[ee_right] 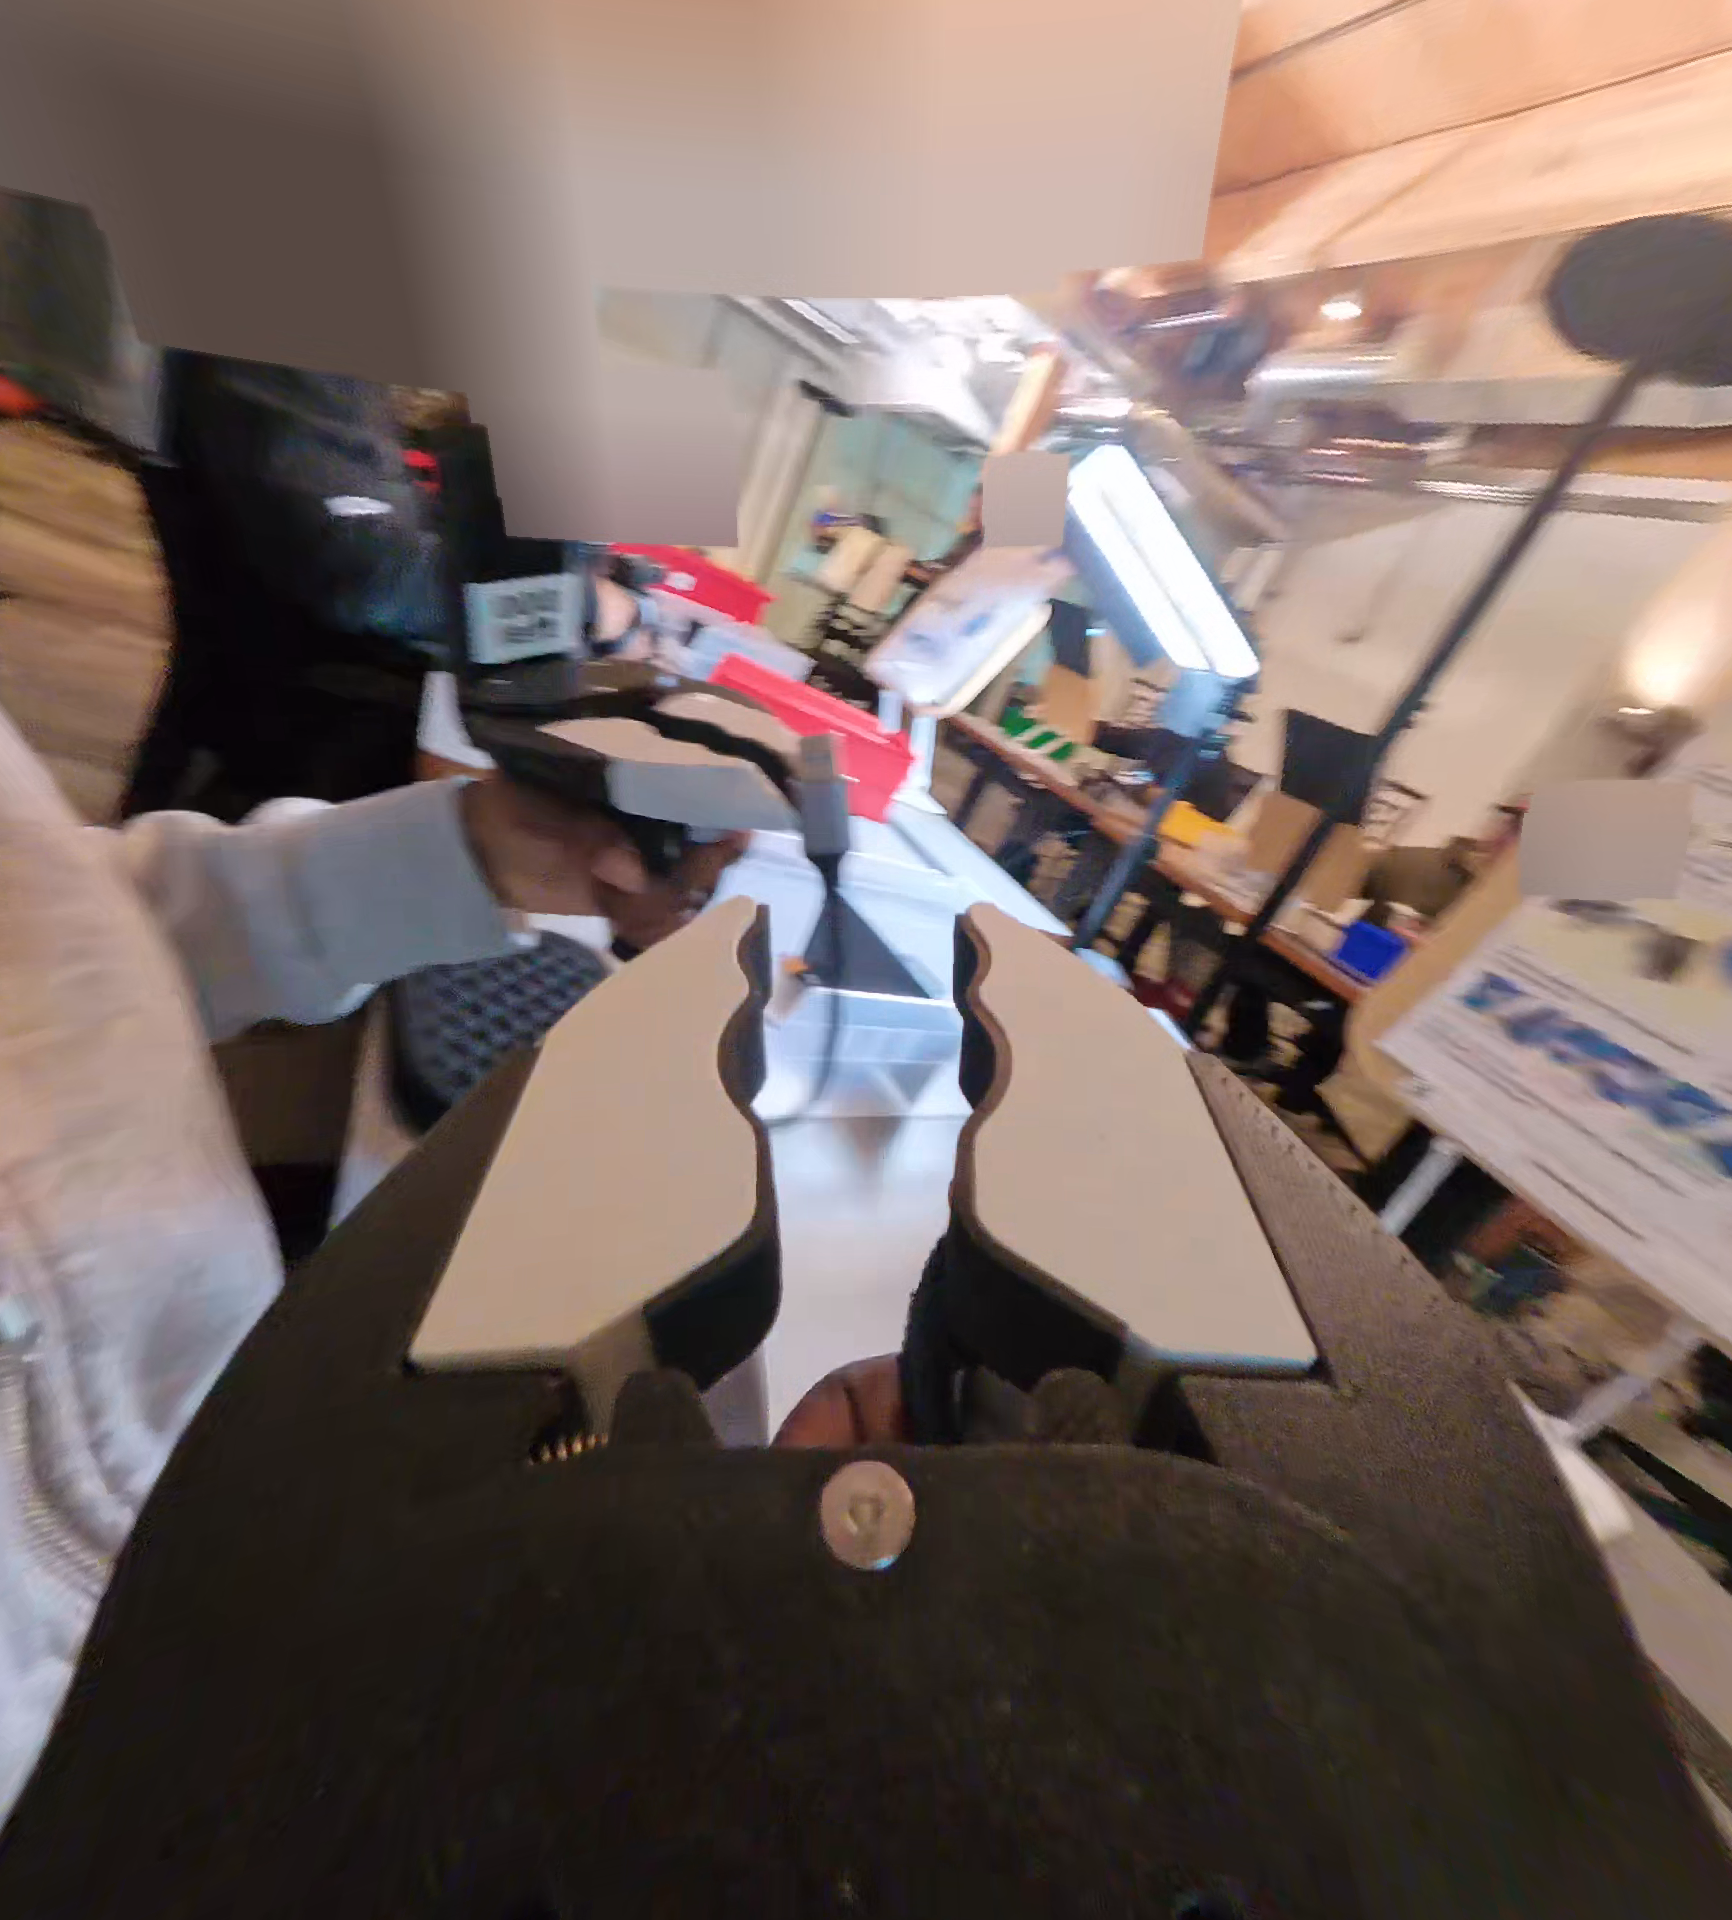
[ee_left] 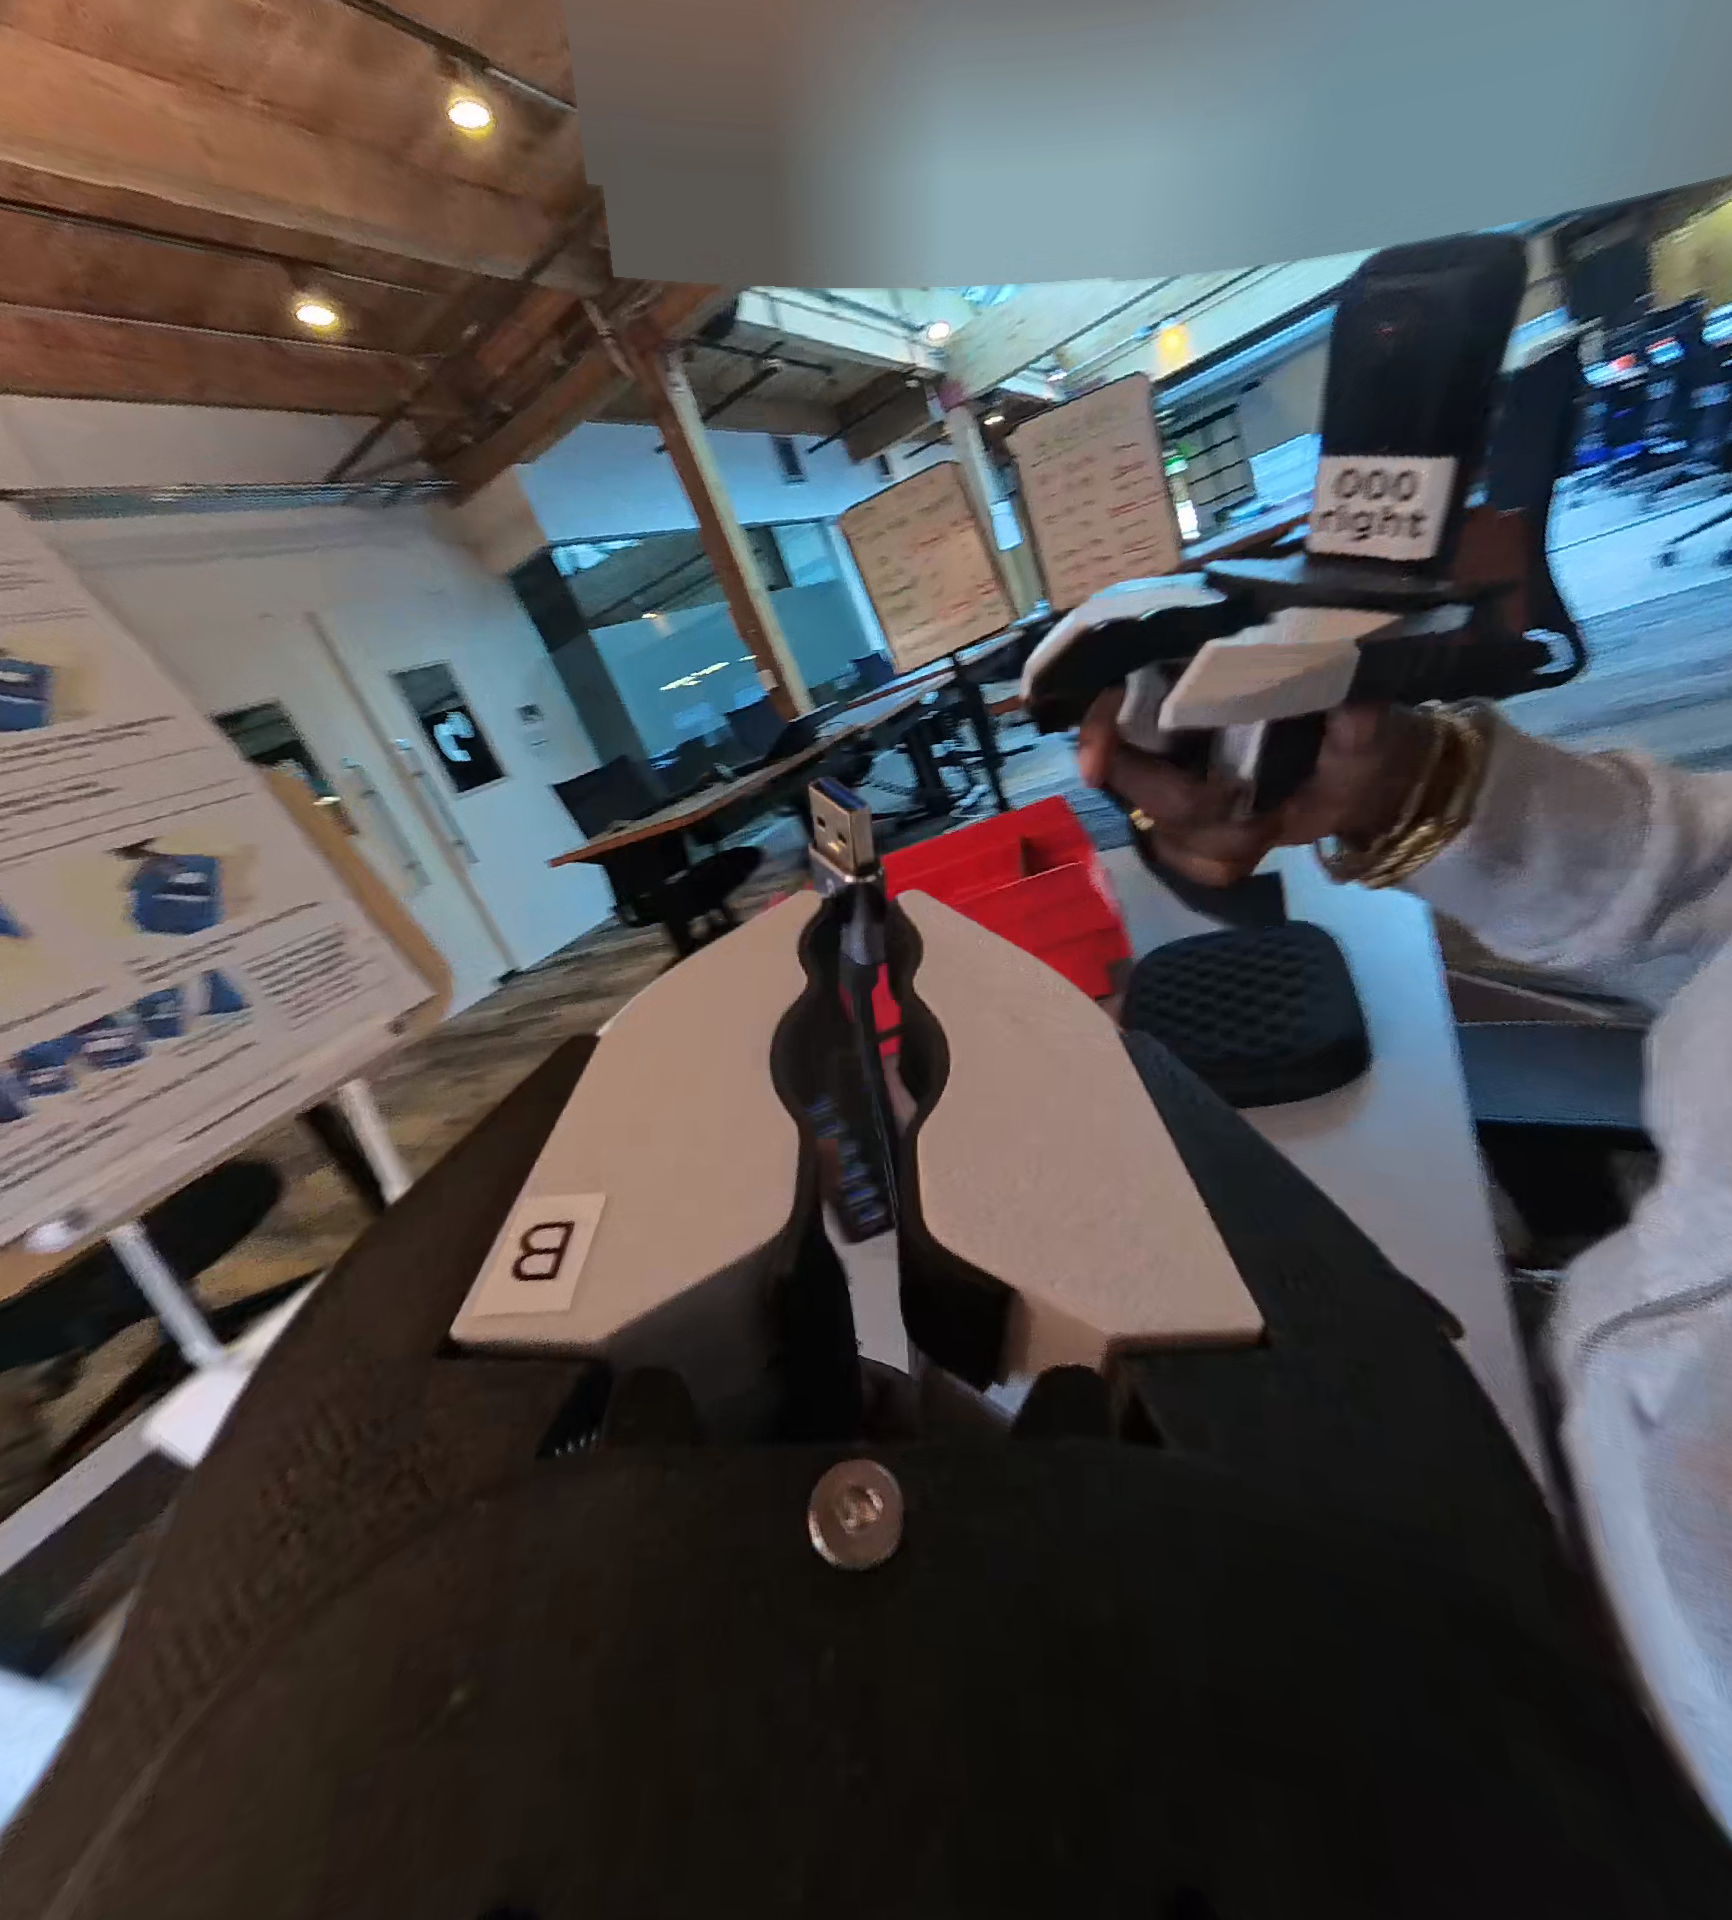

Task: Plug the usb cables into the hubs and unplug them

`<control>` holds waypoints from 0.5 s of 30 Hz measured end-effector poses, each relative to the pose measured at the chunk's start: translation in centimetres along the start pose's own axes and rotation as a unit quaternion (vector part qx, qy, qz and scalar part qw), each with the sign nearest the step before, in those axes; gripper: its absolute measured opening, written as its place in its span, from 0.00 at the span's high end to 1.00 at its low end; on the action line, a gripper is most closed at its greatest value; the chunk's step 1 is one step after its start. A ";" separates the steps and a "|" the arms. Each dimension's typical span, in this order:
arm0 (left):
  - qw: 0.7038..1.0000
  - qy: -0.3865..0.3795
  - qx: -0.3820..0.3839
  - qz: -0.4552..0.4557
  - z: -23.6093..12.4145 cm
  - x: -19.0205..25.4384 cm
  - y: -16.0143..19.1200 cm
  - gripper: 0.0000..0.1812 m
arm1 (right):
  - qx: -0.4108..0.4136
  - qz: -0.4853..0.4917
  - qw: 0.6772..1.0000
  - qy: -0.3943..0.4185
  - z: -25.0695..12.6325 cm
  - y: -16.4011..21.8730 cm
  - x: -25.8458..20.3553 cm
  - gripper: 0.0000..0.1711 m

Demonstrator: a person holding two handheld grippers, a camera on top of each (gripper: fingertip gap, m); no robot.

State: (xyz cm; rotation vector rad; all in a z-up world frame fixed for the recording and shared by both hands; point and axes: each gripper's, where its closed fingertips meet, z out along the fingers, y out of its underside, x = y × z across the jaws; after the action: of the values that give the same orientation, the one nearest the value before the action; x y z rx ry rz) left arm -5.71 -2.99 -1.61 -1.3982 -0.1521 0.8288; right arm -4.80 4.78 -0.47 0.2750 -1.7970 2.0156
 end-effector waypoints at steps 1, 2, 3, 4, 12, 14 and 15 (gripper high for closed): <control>1.000 0.019 0.001 -0.011 0.5 0.8 -0.1 0.95 | -0.004 0.002 1.000 -0.021 0.6 0.0 -1.2 0.80; 0.999 0.034 0.001 -0.022 1.0 1.6 -0.1 0.95 | -0.015 0.004 0.999 -0.032 1.1 0.3 -2.0 0.80; 0.998 0.052 0.000 -0.031 1.3 2.4 -0.1 0.95 | -0.029 0.004 0.999 -0.035 1.5 0.8 -2.6 0.80; 0.997 0.070 -0.002 -0.040 1.7 3.2 0.0 0.95 | -0.042 0.005 0.999 -0.035 1.9 1.4 -3.0 0.80; 0.982 0.172 0.002 -0.076 2.3 6.9 1.4 0.95 | -0.030 0.031 0.999 -0.021 2.2 2.6 -4.1 0.80; 0.977 0.193 -0.006 -0.089 2.3 6.8 2.2 0.95 | -0.023 0.079 0.996 -0.037 2.2 3.5 -3.9 0.81; 0.974 0.205 -0.006 -0.094 2.3 6.7 2.5 0.96 | -0.023 0.107 0.993 -0.044 2.3 4.0 -3.6 0.81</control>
State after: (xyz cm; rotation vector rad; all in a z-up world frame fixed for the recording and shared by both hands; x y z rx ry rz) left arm -3.24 2.73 -5.85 -1.5102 0.0298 0.3712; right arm -3.61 1.63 -5.22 0.1659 -2.0000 2.1331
